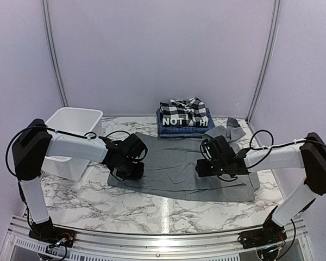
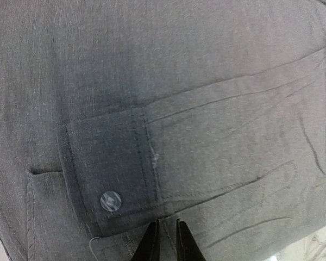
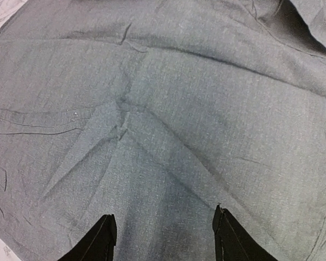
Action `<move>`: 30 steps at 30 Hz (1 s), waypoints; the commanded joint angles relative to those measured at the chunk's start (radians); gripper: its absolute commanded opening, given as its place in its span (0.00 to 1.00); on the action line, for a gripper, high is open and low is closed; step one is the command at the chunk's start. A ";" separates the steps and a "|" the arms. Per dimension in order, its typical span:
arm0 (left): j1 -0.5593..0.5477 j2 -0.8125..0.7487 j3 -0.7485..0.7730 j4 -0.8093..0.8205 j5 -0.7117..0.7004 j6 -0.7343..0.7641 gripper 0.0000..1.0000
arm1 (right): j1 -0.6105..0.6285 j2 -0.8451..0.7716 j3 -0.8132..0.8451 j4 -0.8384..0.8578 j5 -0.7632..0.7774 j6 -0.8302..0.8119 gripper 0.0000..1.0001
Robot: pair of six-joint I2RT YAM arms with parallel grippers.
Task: Fold and stack the long sleeve shirts
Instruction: Move the 1/3-folded shirt to the center of the board.
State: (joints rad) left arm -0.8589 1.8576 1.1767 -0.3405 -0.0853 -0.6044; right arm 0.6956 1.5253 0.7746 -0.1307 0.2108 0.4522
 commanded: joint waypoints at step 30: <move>-0.212 -0.240 -0.399 -0.008 -0.049 -0.286 0.13 | 0.247 -0.238 -0.325 -0.076 -0.059 0.356 0.57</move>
State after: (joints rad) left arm -1.0515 1.6260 0.8215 -0.2337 -0.1398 -0.8089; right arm 0.9276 1.3388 0.4713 -0.0360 0.1799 0.7204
